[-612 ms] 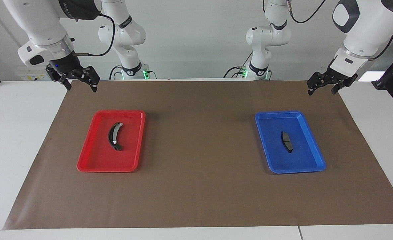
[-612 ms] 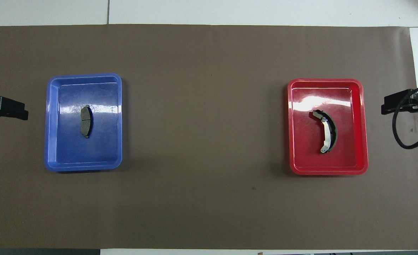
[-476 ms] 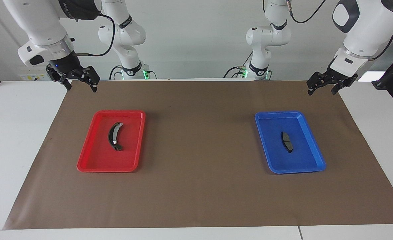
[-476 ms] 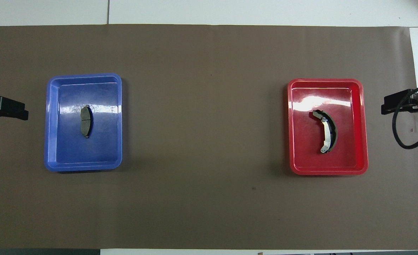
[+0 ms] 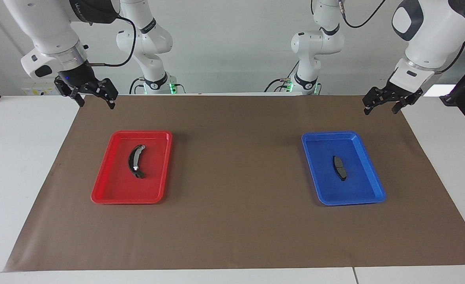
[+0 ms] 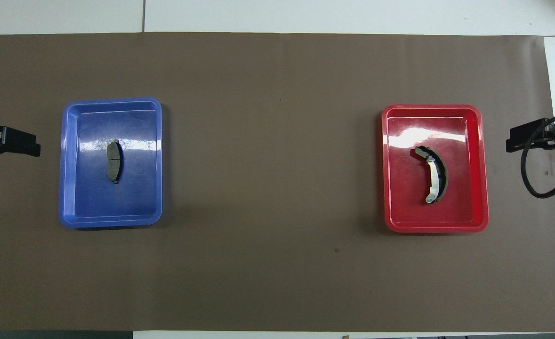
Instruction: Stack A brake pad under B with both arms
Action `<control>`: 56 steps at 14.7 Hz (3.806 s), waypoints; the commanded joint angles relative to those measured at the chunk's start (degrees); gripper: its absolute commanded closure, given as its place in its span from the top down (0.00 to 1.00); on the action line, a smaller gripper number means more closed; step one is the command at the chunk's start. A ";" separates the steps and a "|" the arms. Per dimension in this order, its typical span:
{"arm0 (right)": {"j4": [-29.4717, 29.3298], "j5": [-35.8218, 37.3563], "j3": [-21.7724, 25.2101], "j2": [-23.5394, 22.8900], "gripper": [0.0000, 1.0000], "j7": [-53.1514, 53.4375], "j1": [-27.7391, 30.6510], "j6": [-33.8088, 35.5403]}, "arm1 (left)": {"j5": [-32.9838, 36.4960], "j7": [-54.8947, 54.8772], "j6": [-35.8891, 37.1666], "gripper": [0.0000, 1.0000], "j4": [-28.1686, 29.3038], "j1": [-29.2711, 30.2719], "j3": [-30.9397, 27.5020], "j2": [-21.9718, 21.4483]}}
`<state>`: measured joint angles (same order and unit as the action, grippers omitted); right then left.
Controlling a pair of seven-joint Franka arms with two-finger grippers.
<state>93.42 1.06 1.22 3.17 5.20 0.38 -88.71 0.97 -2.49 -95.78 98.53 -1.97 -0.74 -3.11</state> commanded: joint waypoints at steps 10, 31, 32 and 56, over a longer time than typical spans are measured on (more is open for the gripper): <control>0.10 -0.71 -0.34 0.17 1.00 -0.98 0.68 0.38 | -0.18 -0.50 -37.86 0.99 22.22 -2.60 0.04 11.62; 36.83 -1.24 -0.52 -1.75 1.00 -11.60 0.24 -43.81 | -0.26 22.59 -35.68 0.01 18.81 -20.07 0.04 12.23; 37.10 -2.11 -0.52 -3.24 1.00 -12.49 0.15 -45.74 | -0.35 25.40 -39.36 0.01 18.55 -22.27 0.04 13.64; 37.73 -2.82 -0.69 -8.88 0.00 -11.81 0.06 -50.53 | -0.44 14.48 -24.29 0.99 16.26 -17.05 -0.40 9.27</control>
<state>133.44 -0.97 1.11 -6.38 -8.68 0.34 -142.45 0.84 17.85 -122.61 112.38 -23.98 -1.43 10.26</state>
